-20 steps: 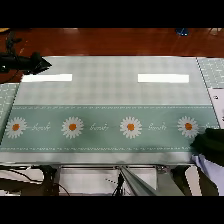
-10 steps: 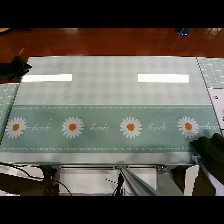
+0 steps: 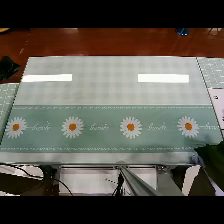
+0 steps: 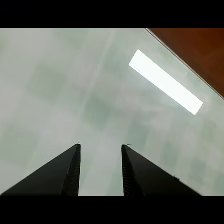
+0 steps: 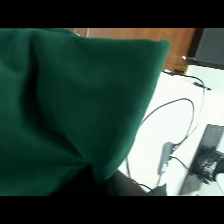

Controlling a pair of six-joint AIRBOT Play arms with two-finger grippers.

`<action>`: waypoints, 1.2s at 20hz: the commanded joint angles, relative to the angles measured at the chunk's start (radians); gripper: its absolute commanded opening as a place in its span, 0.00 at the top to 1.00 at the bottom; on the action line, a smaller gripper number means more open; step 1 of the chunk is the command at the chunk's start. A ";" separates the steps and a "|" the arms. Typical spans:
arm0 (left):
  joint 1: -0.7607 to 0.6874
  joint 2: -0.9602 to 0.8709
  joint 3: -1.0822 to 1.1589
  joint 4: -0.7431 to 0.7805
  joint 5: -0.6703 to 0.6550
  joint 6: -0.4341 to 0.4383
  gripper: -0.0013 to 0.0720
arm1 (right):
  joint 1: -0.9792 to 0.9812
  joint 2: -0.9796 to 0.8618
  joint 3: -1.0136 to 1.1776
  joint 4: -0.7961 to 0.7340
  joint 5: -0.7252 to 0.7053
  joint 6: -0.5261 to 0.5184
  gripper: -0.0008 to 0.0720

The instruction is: Fold the shirts.

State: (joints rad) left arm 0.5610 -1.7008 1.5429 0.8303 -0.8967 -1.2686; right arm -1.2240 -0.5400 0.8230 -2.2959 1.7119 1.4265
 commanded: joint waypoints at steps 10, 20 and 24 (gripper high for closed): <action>-0.021 0.000 0.059 -0.001 -0.077 0.030 0.33 | 0.113 -0.028 0.042 0.308 -0.243 -0.052 0.40; -0.467 0.142 0.153 0.439 -0.167 -0.005 0.23 | 1.028 -0.671 0.539 0.806 -0.444 0.153 0.29; -0.661 0.147 0.153 0.616 -0.436 -0.169 0.01 | 1.264 -0.780 0.553 0.794 -0.384 0.087 0.15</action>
State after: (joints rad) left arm 0.0353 -1.5684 1.6917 1.2652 -1.1618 -1.3125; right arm -0.1371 -1.2274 1.3422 -1.5211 1.3041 1.5383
